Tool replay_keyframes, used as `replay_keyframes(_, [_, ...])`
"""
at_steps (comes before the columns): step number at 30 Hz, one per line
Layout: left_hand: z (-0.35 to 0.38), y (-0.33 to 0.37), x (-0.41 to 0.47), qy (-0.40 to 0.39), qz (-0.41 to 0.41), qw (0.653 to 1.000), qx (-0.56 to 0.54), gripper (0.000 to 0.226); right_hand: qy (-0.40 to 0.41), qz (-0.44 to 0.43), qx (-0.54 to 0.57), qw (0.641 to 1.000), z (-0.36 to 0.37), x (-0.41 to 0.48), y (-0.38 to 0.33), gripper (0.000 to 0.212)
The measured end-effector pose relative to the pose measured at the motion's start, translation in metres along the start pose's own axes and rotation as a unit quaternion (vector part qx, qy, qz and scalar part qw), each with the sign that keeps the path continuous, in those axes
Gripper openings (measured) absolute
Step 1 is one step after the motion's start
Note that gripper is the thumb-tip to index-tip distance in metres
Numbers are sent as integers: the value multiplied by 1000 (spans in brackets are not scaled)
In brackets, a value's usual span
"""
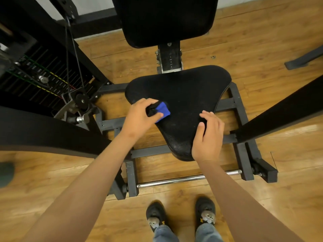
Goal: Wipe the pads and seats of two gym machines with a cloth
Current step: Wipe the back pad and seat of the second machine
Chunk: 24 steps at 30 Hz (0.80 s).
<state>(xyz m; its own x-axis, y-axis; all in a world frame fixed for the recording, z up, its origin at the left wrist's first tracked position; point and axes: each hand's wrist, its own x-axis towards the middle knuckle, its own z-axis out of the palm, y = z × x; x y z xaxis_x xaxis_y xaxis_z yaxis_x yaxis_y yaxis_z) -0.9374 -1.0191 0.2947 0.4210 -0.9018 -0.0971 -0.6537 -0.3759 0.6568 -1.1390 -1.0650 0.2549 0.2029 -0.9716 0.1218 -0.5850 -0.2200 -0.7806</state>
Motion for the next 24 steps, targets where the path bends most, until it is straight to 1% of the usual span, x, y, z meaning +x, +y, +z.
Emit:
replay_keyframes(3, [-15,-23,18,67,-67,995,20,36,-2,8,2,1000,1,0,-1,39])
replay_keyframes(5, [-19,-31,29,92,-100,990,27,35,-4,8,1,1000,1,1,-1,40])
replay_keyframes(7, [-18,-31,30,104,-117,987,22,31,-2,12,5,1000,1,0,0,41])
replay_keyframes(11, [-1,-16,0,120,-127,984,-38,21,14,25,36,999,0,0,-1,41])
replay_keyframes(13, [13,-5,-20,106,-107,987,-53,21,20,46,64,997,1,0,-1,40])
replay_keyframes(16, [25,12,-40,69,-66,995,-43,26,44,104,103,988,3,0,0,39])
replay_keyframes(19, [23,34,-49,0,-31,999,-21,29,72,167,157,971,5,-2,0,37])
replay_keyframes(22, [31,60,-52,-72,14,997,-8,33,47,179,164,969,3,-4,2,36])
replay_keyframes(24, [41,74,-49,-83,34,996,-5,33,14,166,159,973,-1,-5,4,37])
